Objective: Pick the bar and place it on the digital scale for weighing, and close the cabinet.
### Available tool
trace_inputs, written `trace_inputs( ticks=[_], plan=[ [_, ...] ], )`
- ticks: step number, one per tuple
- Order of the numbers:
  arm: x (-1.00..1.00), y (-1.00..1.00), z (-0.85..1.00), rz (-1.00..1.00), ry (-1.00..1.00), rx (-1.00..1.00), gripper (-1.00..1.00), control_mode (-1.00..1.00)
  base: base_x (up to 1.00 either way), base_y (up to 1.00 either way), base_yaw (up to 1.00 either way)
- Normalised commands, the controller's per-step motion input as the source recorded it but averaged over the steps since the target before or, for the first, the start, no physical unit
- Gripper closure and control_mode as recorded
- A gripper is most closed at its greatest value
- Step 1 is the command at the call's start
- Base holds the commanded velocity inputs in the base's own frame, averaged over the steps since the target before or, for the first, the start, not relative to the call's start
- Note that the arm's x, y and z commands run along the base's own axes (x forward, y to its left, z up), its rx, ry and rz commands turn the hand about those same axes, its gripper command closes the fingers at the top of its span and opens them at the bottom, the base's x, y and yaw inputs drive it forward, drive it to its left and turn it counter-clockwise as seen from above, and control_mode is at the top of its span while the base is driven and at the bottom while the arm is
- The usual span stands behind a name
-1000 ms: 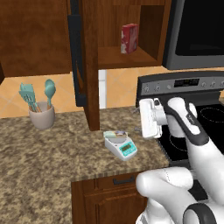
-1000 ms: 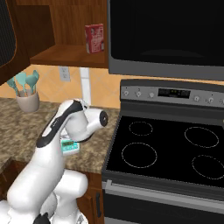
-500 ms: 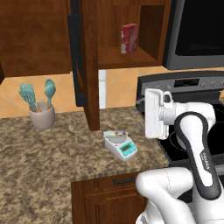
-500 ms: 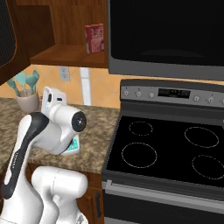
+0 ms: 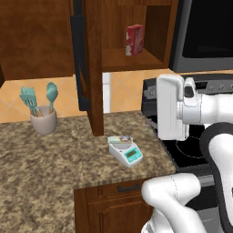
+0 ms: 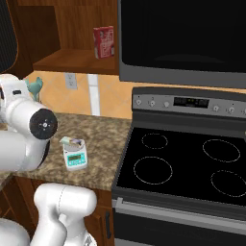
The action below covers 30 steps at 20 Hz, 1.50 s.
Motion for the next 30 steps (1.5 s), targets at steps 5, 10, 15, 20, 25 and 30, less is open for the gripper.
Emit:
trace_inputs(
  ticks=[5,10,15,20,25,30],
  plan=[
    [-0.96,0.70,0.22,0.00,-0.31,0.02,-1.00,-1.00,0.00,0.00,0.00],
    [-0.73,0.91,-0.05,0.00,-0.11,0.07,-1.00,-1.00,0.00,0.00,0.00],
    [-0.30,0.80,-0.21,-0.09,-0.02,0.13,-1.00,-1.00,0.00,0.00,0.00],
    [-0.01,0.91,-0.54,-0.12,-0.17,0.18,-1.00,-1.00,0.00,0.00,0.00],
    [0.02,0.79,-0.61,-0.23,-0.16,0.21,-1.00,-1.00,0.00,0.00,0.00],
    [0.45,0.52,-0.59,-0.13,-0.08,0.16,-1.00,-1.00,0.00,0.00,0.00]
  ],
)
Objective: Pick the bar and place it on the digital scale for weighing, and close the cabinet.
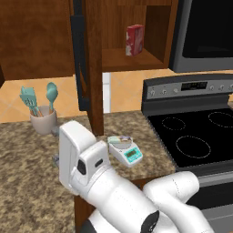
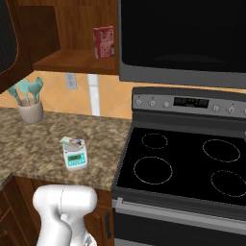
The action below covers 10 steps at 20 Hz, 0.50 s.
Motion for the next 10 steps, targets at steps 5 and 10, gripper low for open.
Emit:
trace_inputs(
  ticks=[5,10],
  plan=[
    [0.59,0.32,-0.43,-0.07,-0.03,0.15,-1.00,-1.00,0.00,0.00,0.00],
    [0.54,0.12,0.00,-0.06,0.06,0.09,-1.00,-1.00,0.00,0.00,0.00]
  ],
)
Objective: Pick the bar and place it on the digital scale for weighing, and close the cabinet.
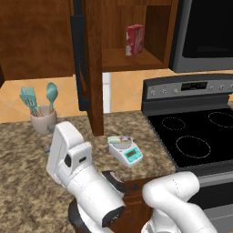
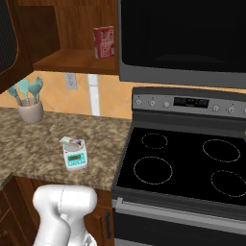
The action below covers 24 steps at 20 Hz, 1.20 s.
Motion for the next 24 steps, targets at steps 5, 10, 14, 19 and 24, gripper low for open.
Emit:
trace_inputs(
  ticks=[5,10,14,19,24],
  plan=[
    [0.63,0.69,-0.09,-0.18,0.02,0.00,-1.00,-1.00,0.00,0.00,0.00],
    [0.52,0.65,-0.16,-0.27,0.00,0.08,-1.00,-1.00,0.00,0.00,0.00],
    [0.27,0.16,-0.12,-0.19,0.00,0.21,-1.00,-1.00,0.00,0.00,0.00],
    [0.22,-0.03,0.02,-0.09,0.00,0.25,-1.00,-1.00,0.00,0.00,0.00],
    [0.20,-0.07,0.33,-0.03,0.03,0.04,-1.00,-1.00,0.00,0.00,0.00]
  ],
)
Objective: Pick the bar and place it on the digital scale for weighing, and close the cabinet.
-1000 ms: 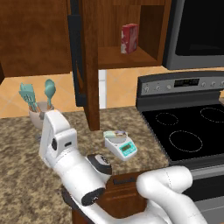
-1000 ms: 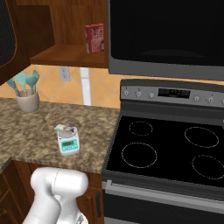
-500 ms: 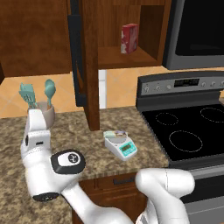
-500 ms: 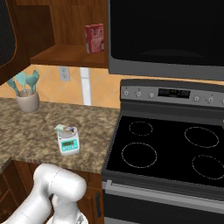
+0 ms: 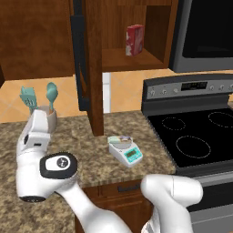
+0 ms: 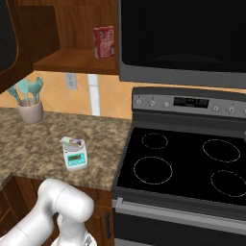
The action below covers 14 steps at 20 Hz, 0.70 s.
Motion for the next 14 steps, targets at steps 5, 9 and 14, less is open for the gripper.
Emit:
trace_inputs(
  ticks=[5,9,14],
  plan=[
    [0.25,-0.01,0.29,-0.02,0.15,0.00,-1.00,-1.00,0.00,0.00,0.00],
    [0.37,-0.09,0.02,-0.07,0.33,0.00,-1.00,-1.00,0.00,0.00,0.00],
    [0.44,-0.06,0.00,-0.07,0.39,-0.01,-1.00,-1.00,0.00,0.00,0.00]
  ],
)
